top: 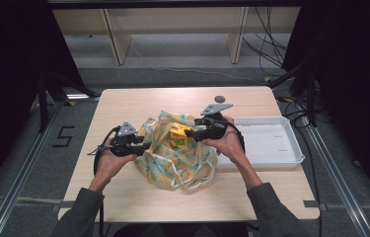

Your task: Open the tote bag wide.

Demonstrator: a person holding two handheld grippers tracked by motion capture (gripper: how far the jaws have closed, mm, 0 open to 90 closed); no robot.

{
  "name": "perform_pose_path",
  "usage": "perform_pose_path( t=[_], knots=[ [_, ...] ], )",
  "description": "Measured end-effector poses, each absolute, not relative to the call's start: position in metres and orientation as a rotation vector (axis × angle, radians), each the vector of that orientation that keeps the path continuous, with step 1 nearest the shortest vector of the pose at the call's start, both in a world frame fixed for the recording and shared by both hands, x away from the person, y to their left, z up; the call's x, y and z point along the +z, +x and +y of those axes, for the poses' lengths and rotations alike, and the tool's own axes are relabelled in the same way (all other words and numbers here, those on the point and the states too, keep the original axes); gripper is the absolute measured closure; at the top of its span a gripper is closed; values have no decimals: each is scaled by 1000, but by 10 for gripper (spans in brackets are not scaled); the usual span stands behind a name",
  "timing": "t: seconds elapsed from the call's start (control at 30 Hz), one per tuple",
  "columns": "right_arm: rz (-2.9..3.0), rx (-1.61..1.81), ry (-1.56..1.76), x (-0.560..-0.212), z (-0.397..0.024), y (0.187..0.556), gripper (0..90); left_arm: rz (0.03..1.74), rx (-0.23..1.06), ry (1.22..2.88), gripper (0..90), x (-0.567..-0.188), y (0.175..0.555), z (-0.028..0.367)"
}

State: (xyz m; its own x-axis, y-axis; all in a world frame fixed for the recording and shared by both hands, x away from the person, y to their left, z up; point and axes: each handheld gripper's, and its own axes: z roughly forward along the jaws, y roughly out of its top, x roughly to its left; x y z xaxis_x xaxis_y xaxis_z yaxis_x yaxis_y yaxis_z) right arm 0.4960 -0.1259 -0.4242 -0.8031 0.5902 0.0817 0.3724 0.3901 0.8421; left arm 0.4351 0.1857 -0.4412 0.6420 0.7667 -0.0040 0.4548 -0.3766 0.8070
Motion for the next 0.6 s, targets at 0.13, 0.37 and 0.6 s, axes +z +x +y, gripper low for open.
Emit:
perform_pose_path(
  t=[0.13, 0.37, 0.6],
  knots=[
    [2452, 1338, 841, -425, -124, 495, 336, 937, 473, 2031, 483, -436, 414, 189],
    [2461, 1334, 809, -431, -117, 497, 296, 954, 445, 2046, 335, -449, 373, 192],
    [2479, 1312, 801, -433, -114, 496, 281, 976, 421, 2023, 241, -462, 342, 190]
  ],
)
